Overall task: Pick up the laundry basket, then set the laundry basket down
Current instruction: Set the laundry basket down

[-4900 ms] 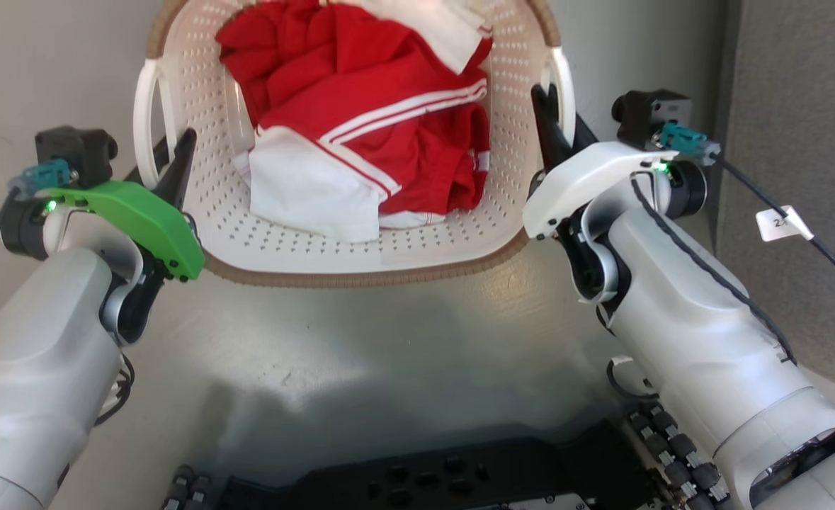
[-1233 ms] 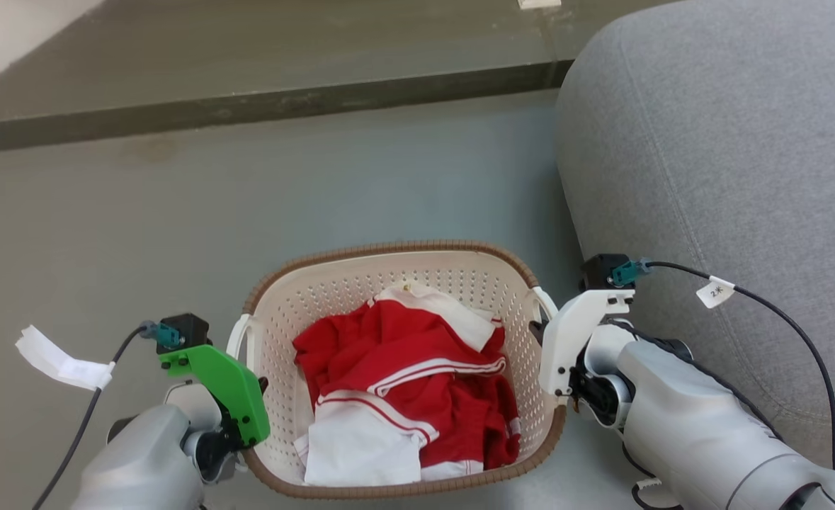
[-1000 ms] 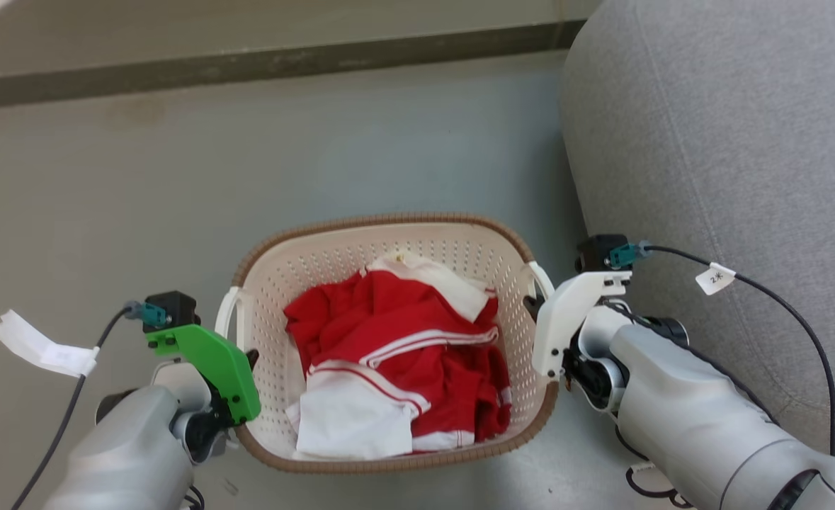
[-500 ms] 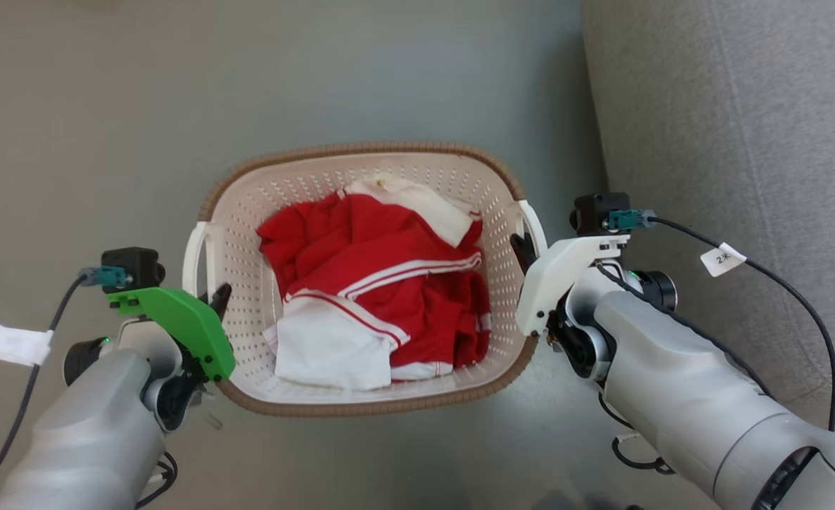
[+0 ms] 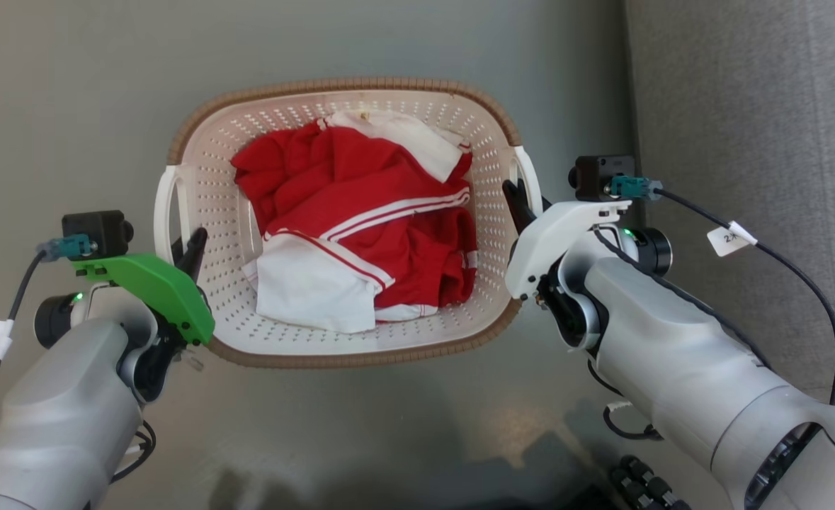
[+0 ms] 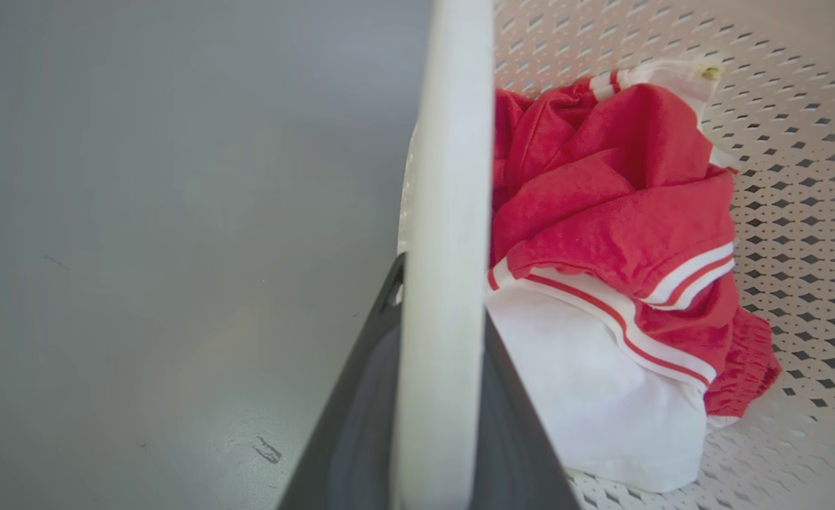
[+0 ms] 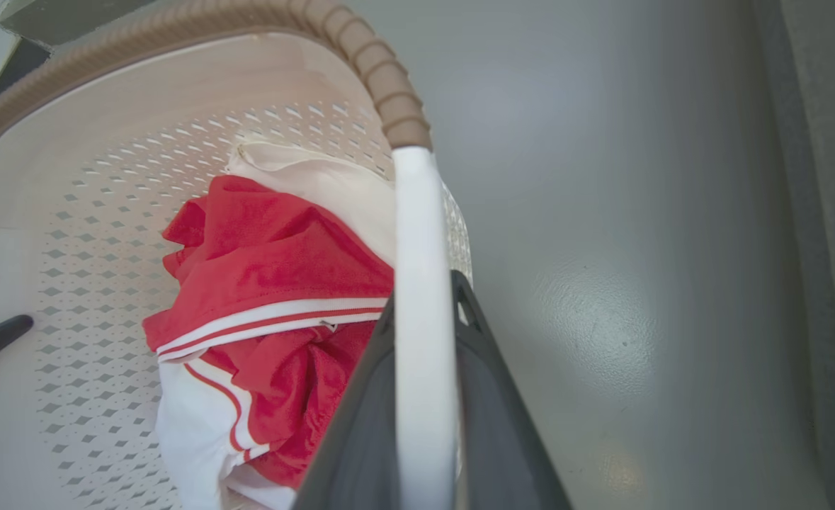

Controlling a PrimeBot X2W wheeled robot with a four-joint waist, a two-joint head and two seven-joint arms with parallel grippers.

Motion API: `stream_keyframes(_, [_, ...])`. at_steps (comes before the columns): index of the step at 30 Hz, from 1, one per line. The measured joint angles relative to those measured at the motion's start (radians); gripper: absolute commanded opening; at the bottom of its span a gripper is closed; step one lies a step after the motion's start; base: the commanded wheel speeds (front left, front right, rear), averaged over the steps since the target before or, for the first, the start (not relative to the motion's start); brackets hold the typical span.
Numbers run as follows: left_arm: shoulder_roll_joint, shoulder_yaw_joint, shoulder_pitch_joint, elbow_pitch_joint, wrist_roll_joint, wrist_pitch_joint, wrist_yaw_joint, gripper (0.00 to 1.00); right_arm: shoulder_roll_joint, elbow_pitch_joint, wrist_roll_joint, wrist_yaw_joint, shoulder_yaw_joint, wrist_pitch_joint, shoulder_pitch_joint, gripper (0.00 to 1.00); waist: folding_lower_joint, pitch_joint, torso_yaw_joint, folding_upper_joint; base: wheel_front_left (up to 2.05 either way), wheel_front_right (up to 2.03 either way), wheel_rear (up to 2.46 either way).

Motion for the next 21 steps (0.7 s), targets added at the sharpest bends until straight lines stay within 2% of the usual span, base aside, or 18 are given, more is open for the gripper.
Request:
stream_keyframes(15, [0.045, -0.01, -0.043, -0.043, 0.006, -0.052, 0.0, 0.0, -0.001, -0.04, 0.0, -0.021, -0.007, -0.021, -0.039, 0.0, 0.0, 0.178, 0.014, -0.0001, 0.0, 0.0, 0.0])
stream_keyframes(21, [0.062, -0.01, -0.069, -0.063, 0.016, -0.072, 0.0, 0.0, -0.004, -0.076, -0.04, -0.026, -0.06, -0.021, -0.062, 0.0, 0.0, 0.227, 0.016, 0.0, 0.0, 0.0, 0.0])
